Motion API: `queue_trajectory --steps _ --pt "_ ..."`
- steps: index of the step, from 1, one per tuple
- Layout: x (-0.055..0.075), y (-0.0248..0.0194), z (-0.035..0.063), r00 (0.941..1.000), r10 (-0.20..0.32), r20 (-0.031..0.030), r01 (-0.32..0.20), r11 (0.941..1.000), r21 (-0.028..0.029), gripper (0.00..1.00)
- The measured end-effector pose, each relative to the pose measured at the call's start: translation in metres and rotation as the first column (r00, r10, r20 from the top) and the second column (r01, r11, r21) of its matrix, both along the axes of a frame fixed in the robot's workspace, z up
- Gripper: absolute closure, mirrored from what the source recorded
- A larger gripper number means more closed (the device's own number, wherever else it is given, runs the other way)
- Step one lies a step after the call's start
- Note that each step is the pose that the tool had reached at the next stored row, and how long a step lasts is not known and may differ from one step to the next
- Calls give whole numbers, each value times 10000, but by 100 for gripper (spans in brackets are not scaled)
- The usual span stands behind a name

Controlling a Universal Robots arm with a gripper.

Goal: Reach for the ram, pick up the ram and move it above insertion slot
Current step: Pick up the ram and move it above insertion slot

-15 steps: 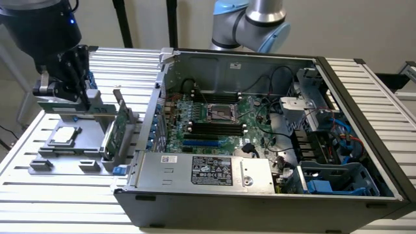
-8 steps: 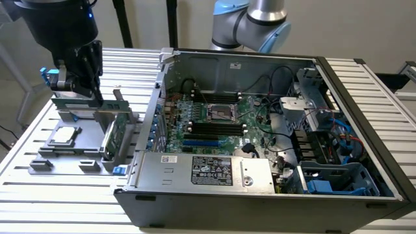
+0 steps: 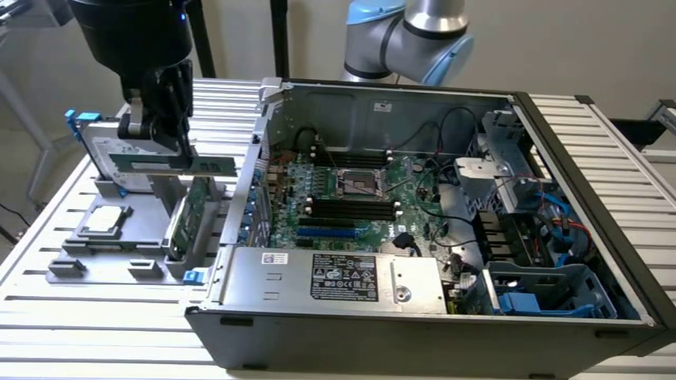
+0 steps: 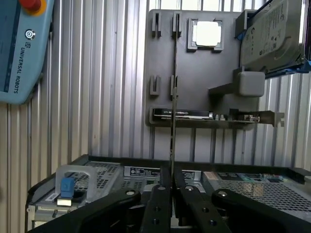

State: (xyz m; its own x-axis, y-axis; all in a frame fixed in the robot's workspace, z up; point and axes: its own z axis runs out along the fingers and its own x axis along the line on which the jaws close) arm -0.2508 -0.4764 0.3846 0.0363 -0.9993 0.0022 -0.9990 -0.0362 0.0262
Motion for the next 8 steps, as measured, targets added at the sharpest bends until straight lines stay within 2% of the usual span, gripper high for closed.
queue_trajectory --steps 8 --pt "267 47 21 10000 0 0 0 10000 0 87"
